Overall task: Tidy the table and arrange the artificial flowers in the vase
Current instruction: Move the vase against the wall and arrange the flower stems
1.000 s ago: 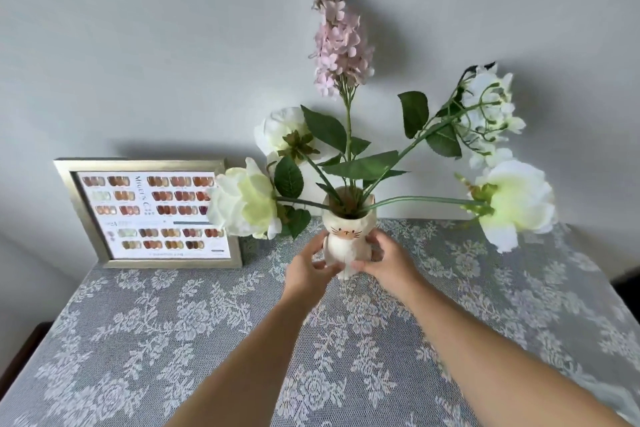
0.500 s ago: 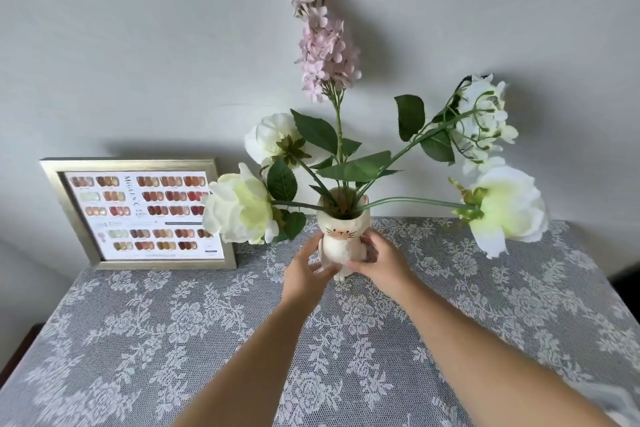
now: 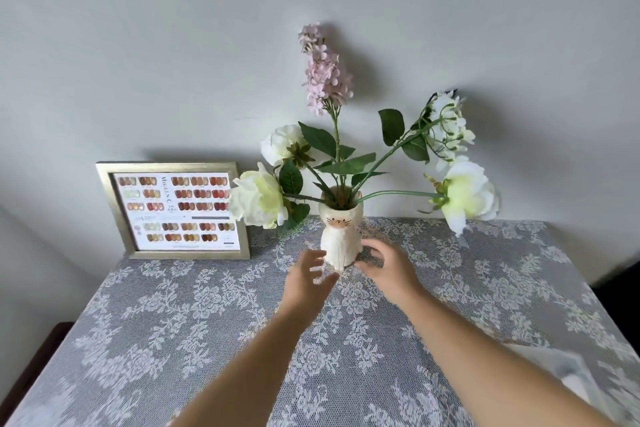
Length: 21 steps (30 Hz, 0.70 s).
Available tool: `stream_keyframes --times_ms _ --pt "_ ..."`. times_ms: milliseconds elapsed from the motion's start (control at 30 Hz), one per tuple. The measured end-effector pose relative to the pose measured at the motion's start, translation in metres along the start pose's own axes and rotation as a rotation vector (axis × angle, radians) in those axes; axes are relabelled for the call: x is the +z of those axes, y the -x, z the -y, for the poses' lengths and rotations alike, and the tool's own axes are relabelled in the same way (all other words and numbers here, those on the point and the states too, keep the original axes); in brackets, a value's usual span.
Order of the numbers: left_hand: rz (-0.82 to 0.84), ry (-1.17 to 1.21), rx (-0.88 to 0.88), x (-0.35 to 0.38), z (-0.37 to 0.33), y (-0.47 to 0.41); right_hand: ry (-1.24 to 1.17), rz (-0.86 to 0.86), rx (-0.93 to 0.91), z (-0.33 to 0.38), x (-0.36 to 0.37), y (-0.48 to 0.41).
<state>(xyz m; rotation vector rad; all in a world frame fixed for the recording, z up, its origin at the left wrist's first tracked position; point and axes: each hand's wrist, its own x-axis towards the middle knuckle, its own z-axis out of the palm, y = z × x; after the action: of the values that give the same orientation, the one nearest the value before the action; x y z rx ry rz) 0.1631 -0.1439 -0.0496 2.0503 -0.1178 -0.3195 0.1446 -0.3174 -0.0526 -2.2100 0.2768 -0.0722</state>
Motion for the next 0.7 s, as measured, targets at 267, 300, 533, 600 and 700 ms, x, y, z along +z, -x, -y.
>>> stream_keyframes --times_ms 267,300,533,600,700 --pt "-0.255 -0.221 0.332 -0.047 -0.062 0.033 0.181 -0.246 -0.394 0.073 -0.058 0.039" --pt "-0.29 -0.225 0.364 -0.055 -0.074 0.033 0.2 -0.301 -0.452 0.085 -0.07 0.039" --pt "-0.486 -0.408 0.446 -0.11 -0.119 0.02 0.32 -0.617 -0.394 0.11 -0.141 0.027" --pt "-0.458 -0.51 0.348 -0.121 -0.119 0.012 0.337 -0.625 -0.257 0.101 -0.151 0.023" --pt "-0.374 -0.569 0.211 -0.129 -0.111 0.003 0.295 -0.578 -0.081 0.084 -0.154 0.02"
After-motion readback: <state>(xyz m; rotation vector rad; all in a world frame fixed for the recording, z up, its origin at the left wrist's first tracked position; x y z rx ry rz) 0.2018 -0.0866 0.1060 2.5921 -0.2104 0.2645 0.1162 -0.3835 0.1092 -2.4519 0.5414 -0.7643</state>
